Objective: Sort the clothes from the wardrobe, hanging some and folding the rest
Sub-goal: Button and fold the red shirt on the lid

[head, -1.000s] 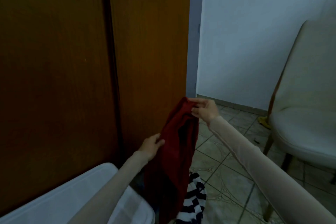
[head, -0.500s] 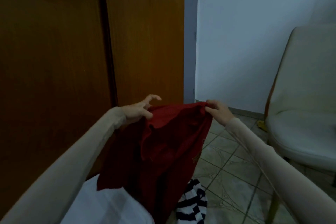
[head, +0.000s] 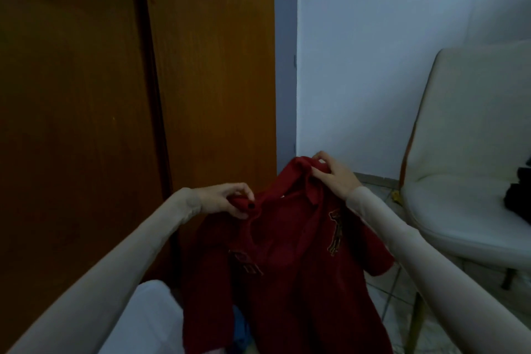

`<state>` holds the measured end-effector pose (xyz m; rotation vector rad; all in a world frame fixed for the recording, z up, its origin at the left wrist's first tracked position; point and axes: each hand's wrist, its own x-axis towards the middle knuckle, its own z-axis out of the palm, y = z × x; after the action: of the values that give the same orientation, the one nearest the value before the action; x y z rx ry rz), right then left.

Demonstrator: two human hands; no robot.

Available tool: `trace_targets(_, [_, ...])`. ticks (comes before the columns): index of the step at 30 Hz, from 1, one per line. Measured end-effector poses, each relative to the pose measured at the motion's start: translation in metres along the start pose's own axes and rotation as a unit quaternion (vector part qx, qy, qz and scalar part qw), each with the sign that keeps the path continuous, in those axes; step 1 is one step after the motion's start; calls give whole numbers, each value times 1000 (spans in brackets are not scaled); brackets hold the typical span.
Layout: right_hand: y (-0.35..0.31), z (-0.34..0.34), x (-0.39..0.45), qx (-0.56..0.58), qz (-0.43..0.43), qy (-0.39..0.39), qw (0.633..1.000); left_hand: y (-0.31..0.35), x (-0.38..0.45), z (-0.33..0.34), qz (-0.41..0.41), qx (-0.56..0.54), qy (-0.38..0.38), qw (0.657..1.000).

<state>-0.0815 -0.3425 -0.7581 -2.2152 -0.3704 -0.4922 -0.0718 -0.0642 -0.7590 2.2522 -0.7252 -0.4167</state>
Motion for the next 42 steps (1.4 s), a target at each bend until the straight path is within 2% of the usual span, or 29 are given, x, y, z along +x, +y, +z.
trace_targets(3, [1,-3,-3,5,35,-27,999,12,2,7,13,-51,31,998])
trace_targets(6, [5,-4,-4,13,55,-23,998,13,4,11,24,-177,126,976])
trace_targets(9, [9,-3,-5,48,-11,-2,999,7,10,12,29,-226,177,958])
trace_targets(11, [8,-1,-8,32,-72,-23,997,3,15,15,35,-245,201,948])
trace_targets(13, [7,2,-10,-43,-118,-32,992,3,15,18,37,-243,241,939])
trace_targets(16, [5,3,-7,-79,-163,-33,983,1,15,15,43,-225,278,933])
trace_targets(24, [-3,12,-5,22,-165,-48,985,0,18,11,23,-207,315,926])
trace_targets(27, [-5,8,-6,21,-174,-57,983,-2,17,8,1,-211,328,921])
trace_targets(29, [-7,4,-7,14,-168,-91,981,-3,16,7,-8,-204,332,921])
trace_targets(33, [-7,-2,-3,-79,-181,-171,965,-9,15,5,-26,-183,338,923])
trace_targets(37, [-2,0,3,-204,-206,-193,937,-17,18,5,-71,-133,344,927])
trace_targets(42, [-2,2,1,-195,-211,-179,941,-13,19,8,-102,-108,354,923])
